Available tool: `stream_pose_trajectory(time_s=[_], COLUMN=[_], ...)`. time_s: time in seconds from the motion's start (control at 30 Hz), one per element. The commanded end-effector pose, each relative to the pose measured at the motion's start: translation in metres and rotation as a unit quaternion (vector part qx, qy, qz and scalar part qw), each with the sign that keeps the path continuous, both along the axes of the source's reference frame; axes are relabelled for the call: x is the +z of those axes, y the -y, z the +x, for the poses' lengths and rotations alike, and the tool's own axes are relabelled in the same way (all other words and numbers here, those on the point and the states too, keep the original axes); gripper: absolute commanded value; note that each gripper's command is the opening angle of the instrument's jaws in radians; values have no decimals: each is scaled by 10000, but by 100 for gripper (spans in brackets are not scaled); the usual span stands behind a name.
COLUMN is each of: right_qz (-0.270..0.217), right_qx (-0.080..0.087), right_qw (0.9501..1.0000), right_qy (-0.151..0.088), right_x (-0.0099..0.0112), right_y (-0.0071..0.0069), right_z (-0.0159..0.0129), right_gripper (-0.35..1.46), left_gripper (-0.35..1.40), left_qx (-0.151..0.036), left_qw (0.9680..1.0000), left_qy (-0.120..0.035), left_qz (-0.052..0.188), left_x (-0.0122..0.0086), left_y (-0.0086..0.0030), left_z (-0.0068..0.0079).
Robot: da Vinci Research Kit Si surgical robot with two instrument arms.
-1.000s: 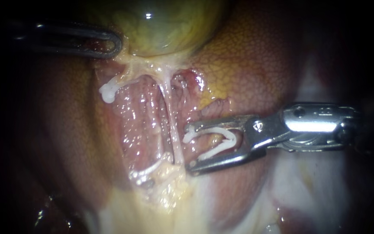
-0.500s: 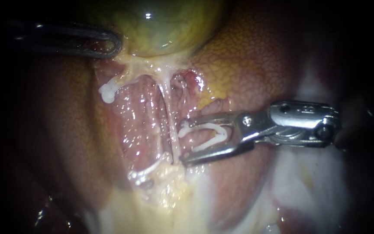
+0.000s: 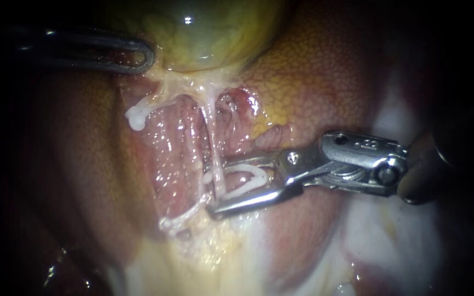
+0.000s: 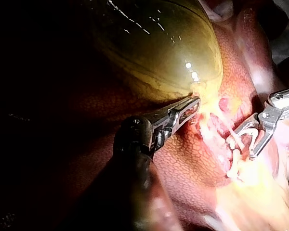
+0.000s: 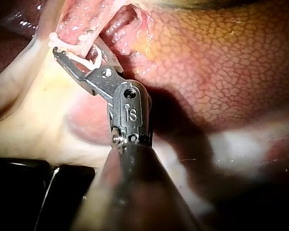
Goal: Clipping first clip right tube
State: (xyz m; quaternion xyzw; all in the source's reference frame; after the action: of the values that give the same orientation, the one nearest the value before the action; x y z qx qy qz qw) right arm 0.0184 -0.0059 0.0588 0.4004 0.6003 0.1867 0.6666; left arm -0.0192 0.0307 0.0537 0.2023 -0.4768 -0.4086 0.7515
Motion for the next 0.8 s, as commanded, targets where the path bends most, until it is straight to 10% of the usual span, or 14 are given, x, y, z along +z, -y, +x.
stream_pose_trajectory(time_s=[0.03,0.8], right_qz=[4,377], right_qx=[-11,-320], right_qw=[10000,9969], right_qy=[-48,-613], right_x=[0,-29], right_y=[0,18], right_z=[0,13], right_gripper=[43,36], left_gripper=[-35,-35], left_qx=[0,4], left_qw=[10000,10000], left_qy=[0,2], left_qz=[0,-2], left_x=[0,1], left_y=[0,0], left_z=[0,1])
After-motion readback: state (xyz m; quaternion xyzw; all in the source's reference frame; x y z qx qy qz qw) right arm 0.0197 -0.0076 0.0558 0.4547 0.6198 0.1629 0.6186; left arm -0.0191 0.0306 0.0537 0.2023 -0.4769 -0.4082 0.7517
